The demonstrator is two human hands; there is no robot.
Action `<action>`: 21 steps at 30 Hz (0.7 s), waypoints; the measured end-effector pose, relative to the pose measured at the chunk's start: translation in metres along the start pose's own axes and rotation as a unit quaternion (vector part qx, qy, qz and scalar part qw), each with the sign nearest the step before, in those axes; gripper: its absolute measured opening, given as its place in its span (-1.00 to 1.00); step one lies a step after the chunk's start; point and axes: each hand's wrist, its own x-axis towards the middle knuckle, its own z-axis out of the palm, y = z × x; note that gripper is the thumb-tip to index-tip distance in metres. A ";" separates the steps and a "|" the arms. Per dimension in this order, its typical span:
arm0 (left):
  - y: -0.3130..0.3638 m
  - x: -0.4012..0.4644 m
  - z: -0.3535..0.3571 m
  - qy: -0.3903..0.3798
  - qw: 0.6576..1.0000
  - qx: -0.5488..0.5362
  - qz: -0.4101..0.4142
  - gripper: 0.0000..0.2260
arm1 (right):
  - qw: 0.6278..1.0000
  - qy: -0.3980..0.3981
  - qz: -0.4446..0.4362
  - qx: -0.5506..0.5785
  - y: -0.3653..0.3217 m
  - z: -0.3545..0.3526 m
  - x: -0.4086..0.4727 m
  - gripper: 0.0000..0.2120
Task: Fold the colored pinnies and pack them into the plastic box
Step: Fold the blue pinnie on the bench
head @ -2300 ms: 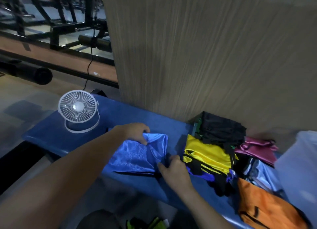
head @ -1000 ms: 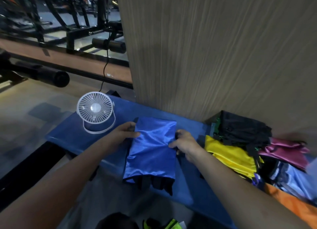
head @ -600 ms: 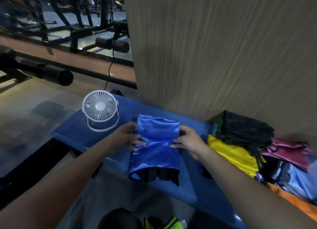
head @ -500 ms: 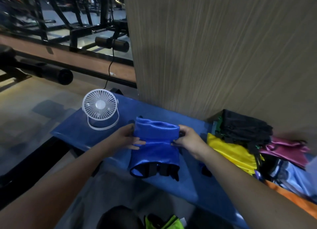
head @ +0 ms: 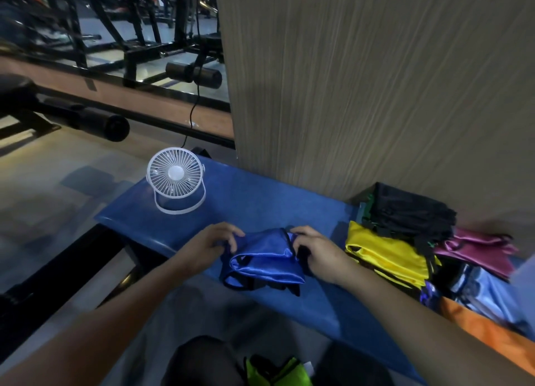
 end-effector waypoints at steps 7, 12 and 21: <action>0.020 -0.016 0.020 0.083 0.972 0.199 0.096 -0.75 | 0.990 0.093 -0.048 -0.096 -0.036 0.011 -0.016 -0.58; -0.002 -0.037 0.030 -0.028 0.968 0.236 0.078 -0.49 | 0.982 -0.042 -0.039 -0.180 -0.035 0.047 -0.031 -0.23; 0.012 -0.026 0.061 0.116 0.971 0.208 0.008 -0.53 | 0.945 0.072 -0.009 -0.318 -0.033 0.048 -0.029 -0.30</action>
